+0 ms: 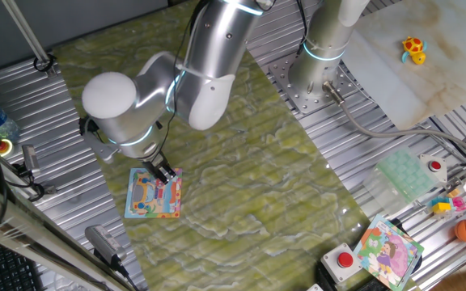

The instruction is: Assemble one piece of a puzzle

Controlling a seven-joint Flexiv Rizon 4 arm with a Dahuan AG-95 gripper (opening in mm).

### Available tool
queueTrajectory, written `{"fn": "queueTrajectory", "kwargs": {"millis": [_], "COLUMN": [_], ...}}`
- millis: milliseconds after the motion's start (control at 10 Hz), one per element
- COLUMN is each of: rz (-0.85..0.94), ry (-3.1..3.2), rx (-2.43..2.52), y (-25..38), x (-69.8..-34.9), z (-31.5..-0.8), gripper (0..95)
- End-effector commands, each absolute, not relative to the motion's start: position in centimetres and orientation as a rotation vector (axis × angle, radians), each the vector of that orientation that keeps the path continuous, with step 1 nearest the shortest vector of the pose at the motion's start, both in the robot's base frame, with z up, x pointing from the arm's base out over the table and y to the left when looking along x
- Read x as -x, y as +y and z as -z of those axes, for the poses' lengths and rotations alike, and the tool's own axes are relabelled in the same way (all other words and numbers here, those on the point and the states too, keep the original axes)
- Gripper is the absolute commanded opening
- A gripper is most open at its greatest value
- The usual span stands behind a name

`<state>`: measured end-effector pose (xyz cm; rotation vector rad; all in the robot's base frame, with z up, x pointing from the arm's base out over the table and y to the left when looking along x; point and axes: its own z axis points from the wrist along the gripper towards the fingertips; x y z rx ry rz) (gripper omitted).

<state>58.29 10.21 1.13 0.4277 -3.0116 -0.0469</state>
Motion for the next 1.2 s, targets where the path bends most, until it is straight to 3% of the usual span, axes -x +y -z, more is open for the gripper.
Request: {"fn": "queueTrajectory", "kwargs": {"millis": [100, 800, 1200], "rz": [0.041, 0.042, -0.011], "ry": [-3.011, -3.01, -3.011], "rx": [-0.43, -0.432, -0.49], "y": [10.0, 10.6, 10.7], "x": [-58.0, -58.1, -60.4], "z": [-1.0, -2.3, -4.1], "gripper": [0.0, 0.0, 0.0]}}
